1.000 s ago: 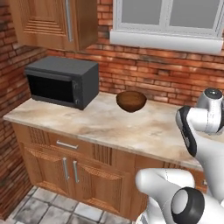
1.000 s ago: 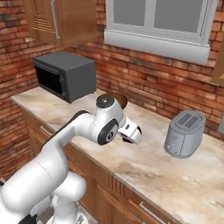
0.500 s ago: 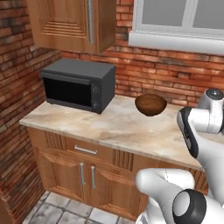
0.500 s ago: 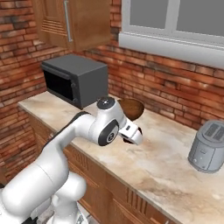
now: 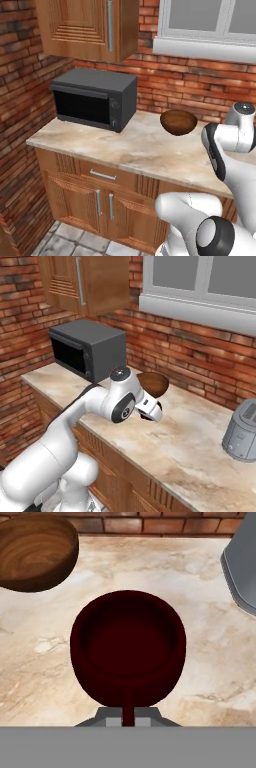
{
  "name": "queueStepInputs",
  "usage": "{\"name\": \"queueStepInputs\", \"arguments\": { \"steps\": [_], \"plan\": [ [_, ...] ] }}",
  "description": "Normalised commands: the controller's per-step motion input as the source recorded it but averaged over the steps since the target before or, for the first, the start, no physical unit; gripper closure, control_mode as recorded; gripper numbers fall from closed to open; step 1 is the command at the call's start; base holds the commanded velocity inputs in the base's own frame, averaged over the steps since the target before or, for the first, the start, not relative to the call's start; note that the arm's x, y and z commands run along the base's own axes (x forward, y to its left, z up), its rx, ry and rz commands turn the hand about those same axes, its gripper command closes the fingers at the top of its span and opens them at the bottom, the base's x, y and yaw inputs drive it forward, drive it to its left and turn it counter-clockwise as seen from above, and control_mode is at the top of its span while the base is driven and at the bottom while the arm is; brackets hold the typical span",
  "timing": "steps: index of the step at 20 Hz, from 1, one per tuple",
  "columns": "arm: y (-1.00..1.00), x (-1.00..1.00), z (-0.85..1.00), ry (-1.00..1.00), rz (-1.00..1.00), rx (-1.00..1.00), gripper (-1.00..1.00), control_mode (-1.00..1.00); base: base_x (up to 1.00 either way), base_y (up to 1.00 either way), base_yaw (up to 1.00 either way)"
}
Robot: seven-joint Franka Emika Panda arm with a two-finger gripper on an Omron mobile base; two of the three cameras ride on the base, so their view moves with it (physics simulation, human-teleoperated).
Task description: Clear the mugs and bowl far away from the sink.
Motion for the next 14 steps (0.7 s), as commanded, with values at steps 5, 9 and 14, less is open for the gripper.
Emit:
{"name": "queueStepInputs", "arguments": {
  "steps": [5,9,14],
  "plan": [
    [0.0,0.0,0.0,0.0,0.0,0.0,1.0,1.0,0.15,-0.17,0.01],
    [0.0,0.0,0.0,0.0,0.0,0.0,1.0,1.0,0.03,0.0,0.0],
    [0.0,0.0,0.0,0.0,0.0,0.0,1.0,1.0,0.15,-0.01,0.0]
  ]
}}
